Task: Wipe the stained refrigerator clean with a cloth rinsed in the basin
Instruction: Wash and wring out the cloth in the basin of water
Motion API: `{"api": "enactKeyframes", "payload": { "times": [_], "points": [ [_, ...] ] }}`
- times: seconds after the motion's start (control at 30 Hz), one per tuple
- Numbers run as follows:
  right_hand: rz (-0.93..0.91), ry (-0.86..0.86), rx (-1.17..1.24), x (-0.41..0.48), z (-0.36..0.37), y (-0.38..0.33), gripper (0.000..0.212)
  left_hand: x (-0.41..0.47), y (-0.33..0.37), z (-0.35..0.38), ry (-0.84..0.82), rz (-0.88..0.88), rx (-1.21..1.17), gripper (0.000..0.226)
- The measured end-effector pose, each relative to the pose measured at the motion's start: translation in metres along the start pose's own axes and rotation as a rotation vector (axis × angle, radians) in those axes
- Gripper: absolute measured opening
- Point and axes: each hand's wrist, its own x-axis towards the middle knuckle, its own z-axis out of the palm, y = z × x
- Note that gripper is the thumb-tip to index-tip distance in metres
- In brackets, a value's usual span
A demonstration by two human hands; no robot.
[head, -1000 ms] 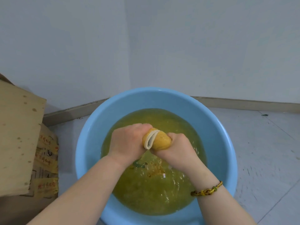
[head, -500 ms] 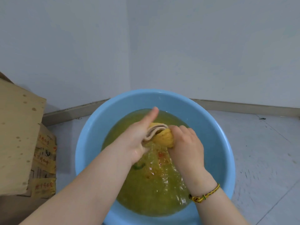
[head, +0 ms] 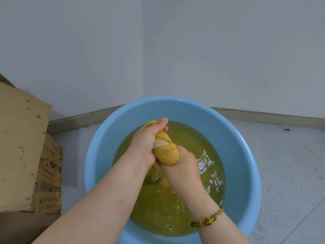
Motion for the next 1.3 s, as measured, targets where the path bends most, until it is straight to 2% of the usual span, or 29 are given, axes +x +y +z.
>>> {"api": "enactKeyframes", "payload": {
  "times": [0.17, 0.3, 0.43, 0.53, 0.6, 0.63, 0.7, 0.8, 0.83, 0.9, 0.93, 1.0, 1.07, 1.13, 1.2, 1.23, 1.3],
  "points": [
    [0.208, -0.339, 0.256, -0.001, -0.004, 0.001, 0.036, 0.002, -0.008, -0.005, -0.011, 0.035, 0.115, 0.029],
    [0.295, -0.478, 0.369, -0.002, -0.003, 0.004, 0.037, 0.004, -0.006, -0.007, -0.120, 0.048, 0.127, 0.047],
    [0.356, -0.604, 0.542, -0.006, -0.005, 0.003, 0.029, 0.005, -0.007, -0.009, -0.212, 0.036, 0.137, 0.047],
    [0.331, -0.494, 0.556, -0.003, -0.005, 0.002, 0.028, 0.006, -0.003, -0.007, -0.222, 0.047, 0.158, 0.044],
    [0.281, -0.327, 0.523, 0.002, -0.008, -0.001, 0.027, 0.006, 0.001, -0.005, -0.226, 0.066, 0.120, 0.017],
    [0.263, -0.235, 0.513, 0.004, -0.011, -0.003, 0.022, 0.006, 0.002, -0.003, -0.237, 0.061, 0.082, 0.018],
    [0.218, -0.055, 0.453, 0.011, -0.019, -0.003, 0.017, 0.005, 0.000, -0.001, -0.254, 0.042, 0.061, 0.053],
    [0.118, 0.120, 0.302, 0.016, -0.023, -0.001, 0.014, -0.002, -0.009, 0.007, -0.213, 0.062, 0.198, 0.068],
    [0.088, 0.140, 0.258, 0.018, -0.023, -0.002, 0.018, -0.001, -0.010, 0.010, -0.185, 0.071, 0.219, 0.068],
    [0.048, 0.102, 0.222, 0.017, -0.018, -0.002, 0.031, 0.000, -0.012, 0.013, -0.111, 0.127, 0.193, 0.044],
    [0.029, 0.037, 0.226, 0.016, -0.018, -0.002, 0.037, 0.001, -0.009, 0.013, -0.081, 0.151, 0.167, 0.031],
    [0.014, -0.101, 0.274, 0.012, -0.021, -0.005, 0.048, 0.002, -0.002, 0.013, -0.068, 0.178, 0.128, 0.026],
    [0.000, -0.111, 0.324, 0.012, -0.031, -0.016, 0.042, -0.003, 0.007, 0.013, -0.094, 0.236, 0.144, 0.028],
    [-0.034, 0.005, 0.369, 0.018, -0.048, -0.040, 0.028, -0.014, 0.026, 0.021, -0.153, 0.296, 0.188, 0.024],
    [-0.046, 0.091, 0.413, 0.024, -0.065, -0.076, 0.008, -0.031, 0.049, 0.034, -0.159, 0.325, 0.219, 0.036],
    [-0.057, 0.109, 0.418, 0.025, -0.074, -0.096, 0.005, -0.039, 0.063, 0.040, -0.153, 0.319, 0.225, 0.039],
    [-0.086, 0.132, 0.372, 0.025, -0.090, -0.135, 0.013, -0.058, 0.093, 0.055, -0.128, 0.314, 0.241, 0.030]
  ]
}}
